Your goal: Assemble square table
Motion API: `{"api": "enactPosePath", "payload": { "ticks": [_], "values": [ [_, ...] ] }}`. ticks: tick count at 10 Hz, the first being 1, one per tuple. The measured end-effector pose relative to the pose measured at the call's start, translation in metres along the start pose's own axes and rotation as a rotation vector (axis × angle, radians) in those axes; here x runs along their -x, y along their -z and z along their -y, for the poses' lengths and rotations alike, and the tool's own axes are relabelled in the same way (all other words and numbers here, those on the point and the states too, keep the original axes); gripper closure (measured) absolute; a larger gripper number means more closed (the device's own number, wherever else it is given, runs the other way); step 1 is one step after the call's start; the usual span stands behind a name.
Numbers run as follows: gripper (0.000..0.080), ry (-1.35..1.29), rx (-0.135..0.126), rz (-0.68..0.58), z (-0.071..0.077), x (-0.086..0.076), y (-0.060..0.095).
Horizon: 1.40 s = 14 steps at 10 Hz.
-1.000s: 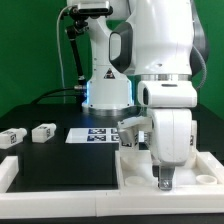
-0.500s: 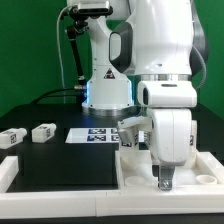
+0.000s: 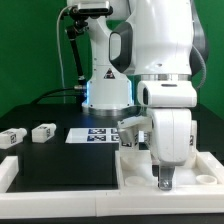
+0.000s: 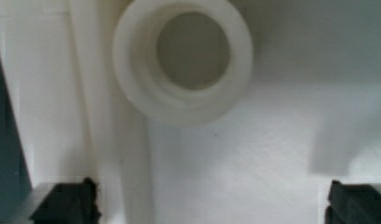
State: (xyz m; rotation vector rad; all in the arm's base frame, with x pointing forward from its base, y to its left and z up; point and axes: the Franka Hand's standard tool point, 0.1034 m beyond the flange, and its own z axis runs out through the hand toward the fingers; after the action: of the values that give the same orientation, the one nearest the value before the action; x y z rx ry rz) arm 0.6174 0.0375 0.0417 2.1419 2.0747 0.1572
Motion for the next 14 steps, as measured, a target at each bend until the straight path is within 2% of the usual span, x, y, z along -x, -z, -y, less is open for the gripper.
{"api": "enactPosePath", "payload": {
  "ticks": [1,3,4,5,10,11,12,13,14],
  "values": [
    [0.0151,0.002,-0.008,0.017,-0.001,0.016,0.025],
    [0.0151,-0.026,-0.024,0.043,-0.007,0.043,0.060],
    [0.0151,-0.072,-0.020,0.052,-0.011,0.052,0.078],
    [0.0151,-0.126,-0.010,0.055,-0.014,0.056,0.084],
    [0.0151,-0.398,-0.005,0.051,-0.012,0.056,0.080],
    [0.0151,-0.458,-0.012,0.047,-0.004,0.065,0.076],
    [0.0151,-0.510,-0.026,0.051,0.001,0.084,0.082],
    [0.0151,-0.587,-0.026,0.048,0.010,0.094,0.085],
    [0.0151,-0.663,-0.034,0.049,0.025,0.107,0.084]
  ]
}}
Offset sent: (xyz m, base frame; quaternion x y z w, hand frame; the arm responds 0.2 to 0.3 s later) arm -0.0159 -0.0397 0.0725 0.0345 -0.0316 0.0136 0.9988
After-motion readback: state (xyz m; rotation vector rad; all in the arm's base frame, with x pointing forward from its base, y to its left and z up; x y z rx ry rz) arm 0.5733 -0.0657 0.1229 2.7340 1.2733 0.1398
